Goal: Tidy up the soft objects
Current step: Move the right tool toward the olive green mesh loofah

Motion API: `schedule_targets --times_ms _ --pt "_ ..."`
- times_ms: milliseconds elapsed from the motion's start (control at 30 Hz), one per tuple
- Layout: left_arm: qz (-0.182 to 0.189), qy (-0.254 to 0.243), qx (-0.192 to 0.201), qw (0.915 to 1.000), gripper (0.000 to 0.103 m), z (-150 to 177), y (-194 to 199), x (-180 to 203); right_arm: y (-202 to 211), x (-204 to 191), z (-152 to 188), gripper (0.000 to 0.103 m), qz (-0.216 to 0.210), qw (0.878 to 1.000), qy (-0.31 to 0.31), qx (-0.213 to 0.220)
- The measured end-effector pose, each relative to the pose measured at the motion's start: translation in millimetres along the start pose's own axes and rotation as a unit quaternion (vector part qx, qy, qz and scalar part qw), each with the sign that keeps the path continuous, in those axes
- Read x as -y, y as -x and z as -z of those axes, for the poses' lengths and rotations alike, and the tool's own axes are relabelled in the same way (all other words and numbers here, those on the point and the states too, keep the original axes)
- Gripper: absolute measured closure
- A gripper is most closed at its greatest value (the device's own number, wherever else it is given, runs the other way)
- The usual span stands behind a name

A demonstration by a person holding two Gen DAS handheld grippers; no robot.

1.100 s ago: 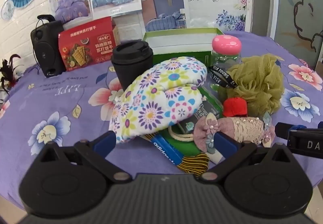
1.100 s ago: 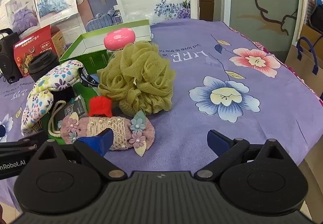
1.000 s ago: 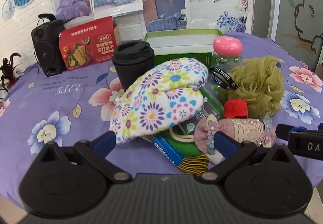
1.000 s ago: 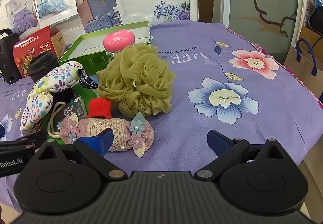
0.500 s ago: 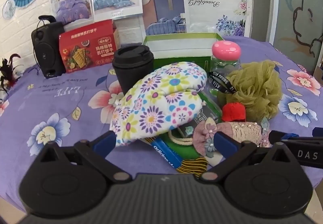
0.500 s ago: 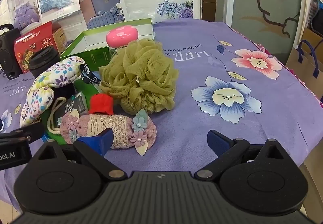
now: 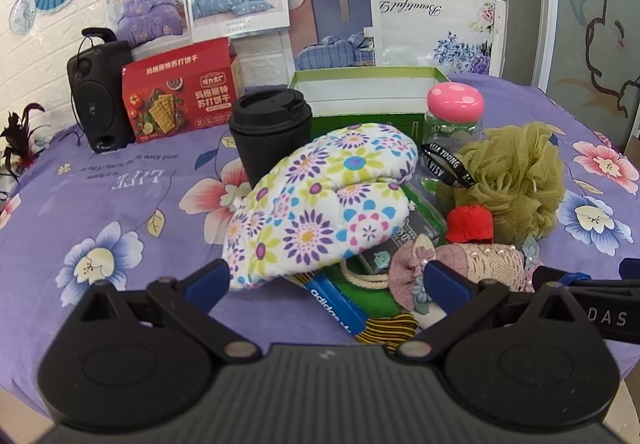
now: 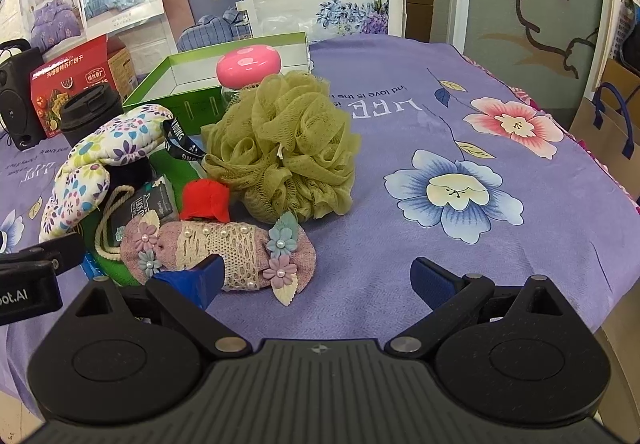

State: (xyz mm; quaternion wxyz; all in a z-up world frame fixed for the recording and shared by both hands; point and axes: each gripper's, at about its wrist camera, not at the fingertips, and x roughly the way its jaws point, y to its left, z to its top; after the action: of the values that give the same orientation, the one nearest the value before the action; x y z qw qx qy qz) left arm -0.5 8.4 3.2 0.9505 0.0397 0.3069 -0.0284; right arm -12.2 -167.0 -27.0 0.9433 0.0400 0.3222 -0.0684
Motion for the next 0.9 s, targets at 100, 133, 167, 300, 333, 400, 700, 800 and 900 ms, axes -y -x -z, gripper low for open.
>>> schedule_targets --times_ms 100,133,167,300,333,400,700,800,900 --pt "0.002 0.001 -0.001 1.0000 0.000 0.3 0.2 -0.3 0.5 0.0 0.3 0.016 0.001 1.000 0.000 0.001" --pt "0.002 0.001 0.000 1.0000 0.000 0.4 0.1 -0.3 0.6 0.2 0.1 0.016 0.000 1.000 -0.001 0.001" --pt "0.002 0.000 0.000 1.0000 0.000 0.4 0.0 -0.3 0.7 0.3 0.1 0.016 0.000 1.000 -0.002 0.002" --pt "0.004 0.000 -0.002 1.0000 0.000 0.7 -0.6 -0.6 0.5 0.0 0.0 0.016 0.001 1.000 -0.001 0.002" --pt "0.003 0.000 -0.002 1.0000 0.000 0.8 -1.0 -0.3 0.5 0.0 0.1 0.016 0.000 1.000 -0.001 0.002" --pt "0.002 -0.001 -0.003 1.0000 0.000 0.6 -2.3 0.0 0.3 0.4 -0.3 0.016 -0.002 1.000 -0.002 0.003" --pt "-0.009 -0.003 -0.019 0.9998 0.000 -3.0 -19.3 -1.4 -3.5 5.2 -7.9 0.016 -0.007 1.000 -0.019 0.014" --pt "-0.015 -0.005 -0.025 0.9996 0.000 -6.7 -28.5 -2.0 -5.9 5.9 -13.6 0.016 -0.014 0.999 -0.024 0.017" --pt "-0.026 -0.007 -0.030 0.9992 0.000 -12.7 -40.4 -4.7 -7.8 5.8 -19.7 0.016 -0.022 0.999 -0.025 0.026"
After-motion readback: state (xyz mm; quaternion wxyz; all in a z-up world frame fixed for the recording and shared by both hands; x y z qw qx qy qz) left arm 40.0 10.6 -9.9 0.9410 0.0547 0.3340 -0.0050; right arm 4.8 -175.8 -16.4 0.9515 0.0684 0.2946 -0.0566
